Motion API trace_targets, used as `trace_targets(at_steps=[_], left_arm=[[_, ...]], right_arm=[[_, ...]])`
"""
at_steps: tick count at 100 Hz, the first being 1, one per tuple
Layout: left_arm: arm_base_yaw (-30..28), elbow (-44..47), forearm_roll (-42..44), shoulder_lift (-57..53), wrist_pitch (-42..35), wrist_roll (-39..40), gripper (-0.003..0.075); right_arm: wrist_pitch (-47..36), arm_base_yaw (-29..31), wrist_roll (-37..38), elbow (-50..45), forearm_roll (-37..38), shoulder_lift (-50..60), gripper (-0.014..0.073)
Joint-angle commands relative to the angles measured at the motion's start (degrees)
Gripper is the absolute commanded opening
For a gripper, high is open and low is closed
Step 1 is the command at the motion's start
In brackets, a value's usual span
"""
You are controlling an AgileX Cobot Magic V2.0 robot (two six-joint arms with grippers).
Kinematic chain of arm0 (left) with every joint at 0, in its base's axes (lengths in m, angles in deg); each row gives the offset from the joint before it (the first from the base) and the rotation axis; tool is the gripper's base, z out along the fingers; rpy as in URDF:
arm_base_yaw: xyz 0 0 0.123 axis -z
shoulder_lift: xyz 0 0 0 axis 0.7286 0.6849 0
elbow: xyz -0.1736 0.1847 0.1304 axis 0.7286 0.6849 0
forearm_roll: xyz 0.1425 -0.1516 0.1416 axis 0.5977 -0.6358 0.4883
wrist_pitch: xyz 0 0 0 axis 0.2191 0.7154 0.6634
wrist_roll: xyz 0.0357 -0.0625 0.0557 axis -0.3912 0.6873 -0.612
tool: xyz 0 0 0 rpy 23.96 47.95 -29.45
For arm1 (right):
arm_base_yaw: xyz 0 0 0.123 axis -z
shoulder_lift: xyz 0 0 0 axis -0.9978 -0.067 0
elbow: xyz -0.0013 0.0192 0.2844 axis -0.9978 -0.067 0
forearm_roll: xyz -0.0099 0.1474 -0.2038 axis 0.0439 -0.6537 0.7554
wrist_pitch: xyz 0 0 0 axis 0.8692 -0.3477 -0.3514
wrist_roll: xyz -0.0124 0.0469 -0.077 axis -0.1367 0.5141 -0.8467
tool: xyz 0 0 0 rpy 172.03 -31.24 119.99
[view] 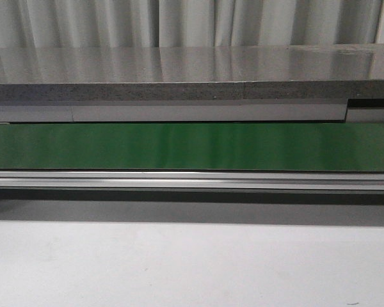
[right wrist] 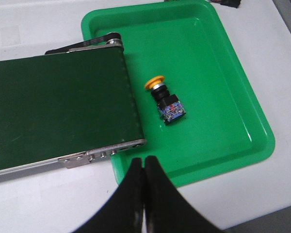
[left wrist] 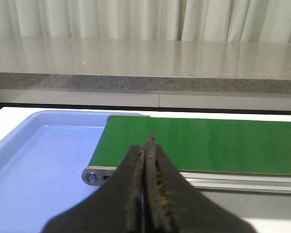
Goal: Move button from right to left
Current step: 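Lower the right gripper and grasp the yellow-capped button's black body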
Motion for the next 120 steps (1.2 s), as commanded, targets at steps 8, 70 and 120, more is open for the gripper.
trace_targets(at_steps=[8, 70, 120], left_arm=[[-0.1, 2.6, -0.6, -1.7, -4.9, 0.2, -0.002], [-0.1, 2.6, -0.6, -1.7, -5.0, 0.2, -0.002], [-0.1, 2.6, -0.6, -1.7, -5.0, 0.2, -0.002]], right_arm=[[-6.3, 5.8, -3.1, 2.1, -3.6, -3.9, -0.0058], [-13.7, 28.4, -11.0, 2.2, -21.8, -22.8, -0.0058], [-9.8, 28.7, -29.7, 13.2, -22.7, -35.0, 0.0576]])
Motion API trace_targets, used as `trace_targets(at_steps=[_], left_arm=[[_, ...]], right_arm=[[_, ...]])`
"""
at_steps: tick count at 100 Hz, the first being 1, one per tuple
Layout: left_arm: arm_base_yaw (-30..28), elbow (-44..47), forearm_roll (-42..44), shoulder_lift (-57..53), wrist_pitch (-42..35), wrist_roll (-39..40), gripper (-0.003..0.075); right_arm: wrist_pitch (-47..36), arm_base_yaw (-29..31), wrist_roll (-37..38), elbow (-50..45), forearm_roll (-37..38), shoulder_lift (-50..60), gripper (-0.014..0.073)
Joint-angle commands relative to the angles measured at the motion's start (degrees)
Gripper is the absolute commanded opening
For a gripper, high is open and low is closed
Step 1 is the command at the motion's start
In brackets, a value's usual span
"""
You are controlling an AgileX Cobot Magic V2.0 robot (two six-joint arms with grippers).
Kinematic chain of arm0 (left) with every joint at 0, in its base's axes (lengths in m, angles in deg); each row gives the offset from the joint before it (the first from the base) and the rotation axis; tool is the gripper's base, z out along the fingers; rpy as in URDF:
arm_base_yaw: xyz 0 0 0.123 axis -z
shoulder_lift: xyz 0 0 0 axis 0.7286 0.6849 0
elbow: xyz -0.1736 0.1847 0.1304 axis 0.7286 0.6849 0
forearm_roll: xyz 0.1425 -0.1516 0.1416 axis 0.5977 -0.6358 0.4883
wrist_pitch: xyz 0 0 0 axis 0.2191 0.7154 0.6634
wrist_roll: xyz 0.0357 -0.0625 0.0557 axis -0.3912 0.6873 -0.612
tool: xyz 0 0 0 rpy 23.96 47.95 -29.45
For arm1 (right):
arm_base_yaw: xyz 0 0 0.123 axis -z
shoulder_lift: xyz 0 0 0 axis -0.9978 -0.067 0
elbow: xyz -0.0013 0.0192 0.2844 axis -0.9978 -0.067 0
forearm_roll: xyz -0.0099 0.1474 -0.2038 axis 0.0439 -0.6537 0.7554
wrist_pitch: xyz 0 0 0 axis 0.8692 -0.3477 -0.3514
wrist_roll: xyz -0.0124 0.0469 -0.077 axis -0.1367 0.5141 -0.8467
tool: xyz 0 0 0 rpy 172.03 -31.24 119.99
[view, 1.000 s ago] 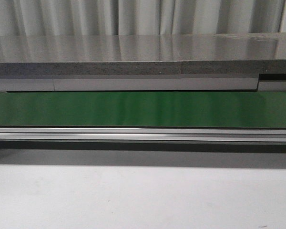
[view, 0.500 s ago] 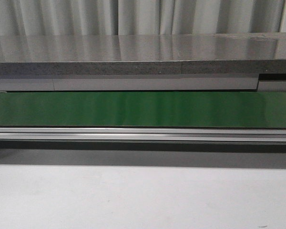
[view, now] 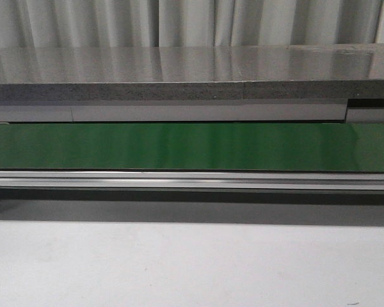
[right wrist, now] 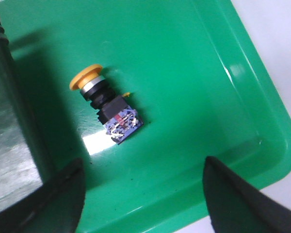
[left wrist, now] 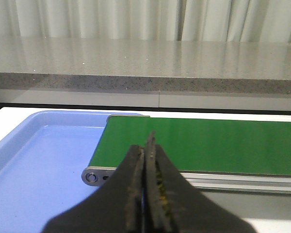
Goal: Move button from right to left
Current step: 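Lower the right gripper and grasp the yellow-capped button's black body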
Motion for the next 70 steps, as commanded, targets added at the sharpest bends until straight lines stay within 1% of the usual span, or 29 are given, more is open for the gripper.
trace_targets(at_steps=[1, 9, 21, 45, 52, 70], left_arm=[[-0.1, 2.6, -0.6, -1.7, -4.9, 0.2, -0.002], [-0.1, 2.6, -0.6, -1.7, -4.9, 0.2, -0.002], [-0.1, 2.6, -0.6, -1.7, -4.9, 0.2, -0.002], [-0.1, 2.6, -0.6, -1.7, -4.9, 0.2, -0.002], [-0.1, 2.6, -0.6, -1.7, -4.9, 0.2, -0.002], [-0.1, 2.6, -0.6, -1.7, -4.9, 0.2, -0.002]], right_arm=[[-0.4, 0.4, -4.7, 3.9, -0.5, -0.6, 0.0575], [-0.4, 0.2, -9.0, 5.1, -0.5, -2.8, 0.0553], [-1.0, -0.4, -18.1, 6.0, -0.5, -5.8, 0.0526], [-1.7, -3.4, -33.8, 6.8, -2.0, -10.9, 0.0519], [-2.3, -4.2, -35.4, 7.1, -2.1, -12.4, 0.0519], [-3.3, -4.6, -35.4, 8.5, -2.1, -16.6, 0.0519]])
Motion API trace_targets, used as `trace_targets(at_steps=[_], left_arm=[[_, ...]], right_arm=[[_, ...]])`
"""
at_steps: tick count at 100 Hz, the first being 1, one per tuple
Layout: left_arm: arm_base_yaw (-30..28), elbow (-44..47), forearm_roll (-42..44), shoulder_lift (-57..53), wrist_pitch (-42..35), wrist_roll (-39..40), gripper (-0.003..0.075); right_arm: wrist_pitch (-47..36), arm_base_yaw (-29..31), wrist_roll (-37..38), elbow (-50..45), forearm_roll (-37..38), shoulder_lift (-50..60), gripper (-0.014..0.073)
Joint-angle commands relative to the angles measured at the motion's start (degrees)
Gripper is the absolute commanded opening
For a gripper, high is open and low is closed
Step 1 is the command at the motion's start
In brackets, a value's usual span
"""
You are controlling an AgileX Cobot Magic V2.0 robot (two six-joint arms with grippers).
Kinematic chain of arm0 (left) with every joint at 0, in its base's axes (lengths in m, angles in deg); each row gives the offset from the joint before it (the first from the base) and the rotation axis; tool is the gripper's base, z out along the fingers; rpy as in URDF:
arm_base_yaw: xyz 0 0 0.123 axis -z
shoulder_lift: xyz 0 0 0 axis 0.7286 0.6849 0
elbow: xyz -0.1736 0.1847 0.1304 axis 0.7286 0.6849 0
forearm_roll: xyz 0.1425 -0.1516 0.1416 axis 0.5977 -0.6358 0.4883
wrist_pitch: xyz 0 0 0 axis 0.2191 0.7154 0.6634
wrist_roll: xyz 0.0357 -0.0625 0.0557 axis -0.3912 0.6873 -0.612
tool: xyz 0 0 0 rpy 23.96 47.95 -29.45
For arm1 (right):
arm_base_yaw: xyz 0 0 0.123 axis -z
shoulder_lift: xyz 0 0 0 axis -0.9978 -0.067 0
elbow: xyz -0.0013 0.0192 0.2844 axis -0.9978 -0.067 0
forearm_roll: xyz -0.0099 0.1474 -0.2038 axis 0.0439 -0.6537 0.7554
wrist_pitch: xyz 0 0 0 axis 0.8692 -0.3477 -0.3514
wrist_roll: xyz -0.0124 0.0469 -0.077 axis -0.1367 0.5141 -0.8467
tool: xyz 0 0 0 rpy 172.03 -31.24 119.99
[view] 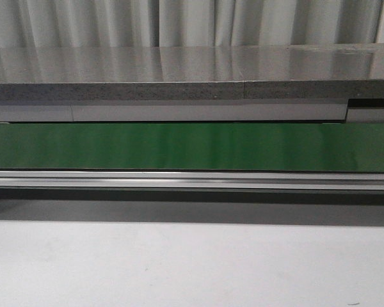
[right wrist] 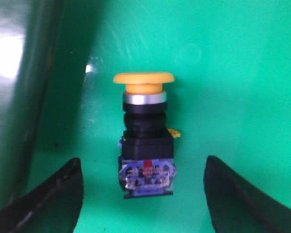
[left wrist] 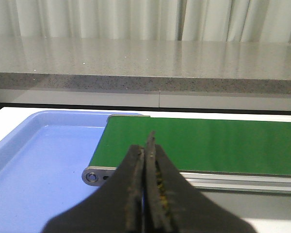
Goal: Move button from right to left
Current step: 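Lower the right gripper and grasp the yellow-capped button's black body, then lift the button and place it on the green conveyor belt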
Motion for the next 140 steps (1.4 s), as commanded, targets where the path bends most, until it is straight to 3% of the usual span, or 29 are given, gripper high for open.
trace_targets(at_steps=[1, 48, 74, 95, 121, 140], left_arm=[[-0.1, 2.6, -0.6, -1.7, -4.9, 0.2, -0.002], [-0.1, 2.6, -0.6, -1.7, -4.9, 0.2, -0.002], [-0.1, 2.6, -0.6, -1.7, -4.9, 0.2, -0.002], [-0.1, 2.6, -0.6, -1.7, -4.9, 0.2, -0.002], [-0.1, 2.6, -0.6, -1.7, -5.1, 0.2, -0.002], [-0.1, 2.6, -0.6, -1.7, -6.4, 0.2, -0.002]], right_arm=[[-2.0, 0.1, -1.1, 2.5, -0.5, 0.6, 0.0519], [-2.2, 0.1, -1.1, 3.6, -0.7, -5.8, 0.0511], [-2.4, 0.2, -1.0, 3.6, -0.7, -6.1, 0.0232], [-2.4, 0.2, 2.2, 3.6, -0.7, -5.3, 0.0227], [-2.1, 0.1, 14.1, 3.6, -2.2, 2.3, 0.0227], [3.7, 0.1, 15.6, 3.6, -3.1, 8.2, 0.0227]])
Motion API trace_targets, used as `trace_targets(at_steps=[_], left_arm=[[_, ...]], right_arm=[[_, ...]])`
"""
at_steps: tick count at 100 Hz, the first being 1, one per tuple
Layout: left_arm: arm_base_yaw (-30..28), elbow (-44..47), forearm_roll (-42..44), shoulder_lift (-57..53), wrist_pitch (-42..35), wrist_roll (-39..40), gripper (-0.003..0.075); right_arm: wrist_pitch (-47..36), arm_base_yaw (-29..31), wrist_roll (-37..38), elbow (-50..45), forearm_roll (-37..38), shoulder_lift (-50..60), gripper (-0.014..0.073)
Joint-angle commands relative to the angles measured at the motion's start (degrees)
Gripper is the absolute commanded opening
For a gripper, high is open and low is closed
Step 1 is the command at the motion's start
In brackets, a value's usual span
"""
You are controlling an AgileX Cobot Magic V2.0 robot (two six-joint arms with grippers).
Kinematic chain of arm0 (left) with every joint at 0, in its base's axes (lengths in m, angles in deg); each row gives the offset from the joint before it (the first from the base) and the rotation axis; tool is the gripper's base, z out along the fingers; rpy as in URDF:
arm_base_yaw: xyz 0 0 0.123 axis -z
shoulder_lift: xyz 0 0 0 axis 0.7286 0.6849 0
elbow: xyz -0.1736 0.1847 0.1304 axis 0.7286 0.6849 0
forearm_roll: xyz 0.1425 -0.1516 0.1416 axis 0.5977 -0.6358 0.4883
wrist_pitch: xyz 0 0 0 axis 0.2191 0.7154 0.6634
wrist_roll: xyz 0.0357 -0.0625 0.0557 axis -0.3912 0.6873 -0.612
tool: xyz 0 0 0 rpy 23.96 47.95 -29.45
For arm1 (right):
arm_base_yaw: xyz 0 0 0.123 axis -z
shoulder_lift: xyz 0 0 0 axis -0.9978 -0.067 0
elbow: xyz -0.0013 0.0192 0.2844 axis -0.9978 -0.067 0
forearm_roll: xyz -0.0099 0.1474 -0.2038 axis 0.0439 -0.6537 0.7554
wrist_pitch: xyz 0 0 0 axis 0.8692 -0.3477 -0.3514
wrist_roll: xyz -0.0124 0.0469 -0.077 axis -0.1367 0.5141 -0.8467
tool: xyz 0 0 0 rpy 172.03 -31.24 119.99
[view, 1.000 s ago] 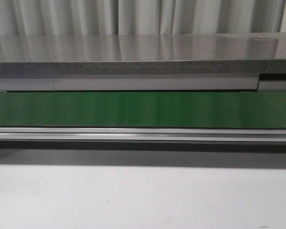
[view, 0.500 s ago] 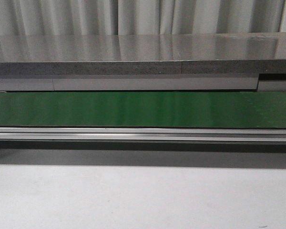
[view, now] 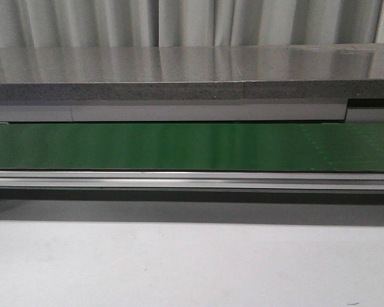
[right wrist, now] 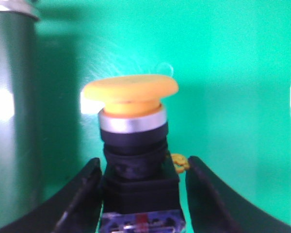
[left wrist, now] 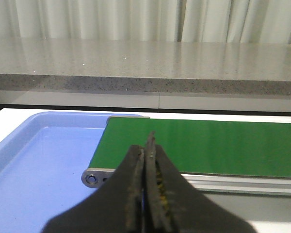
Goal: Move button from right to left
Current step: 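Lift the button and place it on the green conveyor belt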
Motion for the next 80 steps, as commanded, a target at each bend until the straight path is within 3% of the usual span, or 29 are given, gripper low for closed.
trace_targets(at_steps=[1, 25, 53, 80], left_arm=[[-0.1, 2.6, -0.6, -1.7, -5.7, 0.2, -0.002], [-0.1, 2.6, -0.6, -1.7, -5.7, 0.2, -0.002], [-0.1, 2.6, -0.6, -1.7, -5.7, 0.2, -0.002], [-0.1, 2.6, -0.6, -1.7, -6.0, 0.2, -0.002]], right_arm=[[2.5, 0.1, 1.5, 1.4, -1.5, 5.5, 0.0227], [8.7, -1.9, 4.6, 1.4, -9.7, 9.7, 0.0227], [9.2, -9.3, 11.2, 1.4, -9.4, 10.2, 0.0227], [8.8, -10.4, 13.4, 1.4, -8.8, 6.1, 0.0227]])
